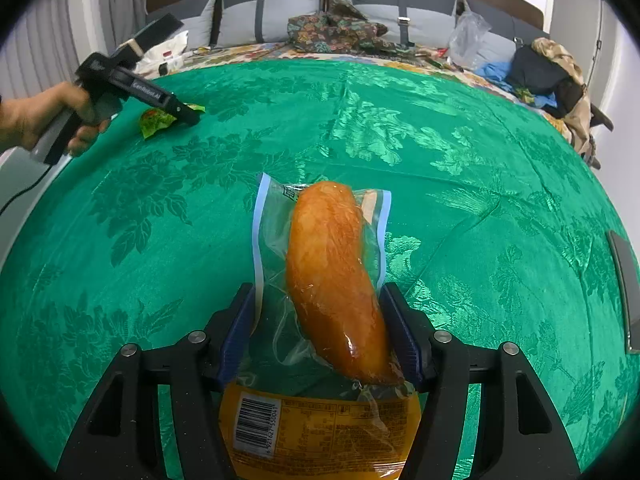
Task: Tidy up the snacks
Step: 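Grasp the green squid pouch with the left tool while the right tool holds the sausage pouch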
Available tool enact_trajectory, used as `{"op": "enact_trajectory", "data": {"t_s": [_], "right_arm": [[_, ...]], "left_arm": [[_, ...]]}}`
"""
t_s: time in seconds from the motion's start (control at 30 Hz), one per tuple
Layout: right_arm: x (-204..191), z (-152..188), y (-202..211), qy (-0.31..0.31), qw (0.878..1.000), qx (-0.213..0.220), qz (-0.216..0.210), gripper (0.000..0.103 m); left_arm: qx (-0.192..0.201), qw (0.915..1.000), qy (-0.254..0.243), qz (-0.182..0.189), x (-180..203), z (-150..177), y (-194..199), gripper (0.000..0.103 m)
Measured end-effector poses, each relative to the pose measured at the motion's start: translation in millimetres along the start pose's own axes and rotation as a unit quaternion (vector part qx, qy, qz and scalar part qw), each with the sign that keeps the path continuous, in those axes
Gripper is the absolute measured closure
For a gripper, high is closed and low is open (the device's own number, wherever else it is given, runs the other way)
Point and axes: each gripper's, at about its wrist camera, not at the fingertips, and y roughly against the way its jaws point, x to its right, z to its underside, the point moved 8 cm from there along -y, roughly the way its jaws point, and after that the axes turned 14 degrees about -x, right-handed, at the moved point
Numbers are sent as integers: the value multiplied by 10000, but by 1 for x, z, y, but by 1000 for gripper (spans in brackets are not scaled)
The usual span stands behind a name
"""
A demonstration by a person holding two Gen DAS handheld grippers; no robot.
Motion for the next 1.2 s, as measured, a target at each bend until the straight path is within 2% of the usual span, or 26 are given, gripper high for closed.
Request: {"op": "enact_trajectory", "data": {"t_s": [0.17,0.3,0.5,0.63,0.77,0.87,1.0,1.03,1.1,1.13,1.2], "right_arm": [[0,0,0,0,10000,3,-4,37],[1,0,0,-28,10000,13,-58,38],[5,0,2,-180,9993,83,-320,40],[16,7,11,-802,9931,-103,-851,44],[22,25,30,-1792,9681,-214,-1738,46],[19,36,42,-2102,9571,-181,-1984,46],[16,40,51,-2051,9611,-162,-1842,46],[16,41,54,-2039,9620,-159,-1807,46],[16,43,59,-2051,9623,-139,-1783,46],[18,46,62,-2042,9627,-117,-1770,46],[17,48,67,-1985,9648,-84,-1725,46]], "left_arm": [[17,9993,309,192,30,47,9,50],[92,9924,1000,716,68,119,26,51],[354,9848,1594,600,114,206,46,51],[745,9772,1932,465,117,242,65,52],[893,9732,2092,331,111,252,75,52],[888,9738,2083,212,110,256,72,51],[659,9766,2026,282,110,257,48,49],[791,9777,1936,185,110,259,51,41],[740,9804,1821,117,111,259,48,31],[671,9826,1726,128,113,258,45,21],[562,9866,1534,0,118,258,43,19]]}}
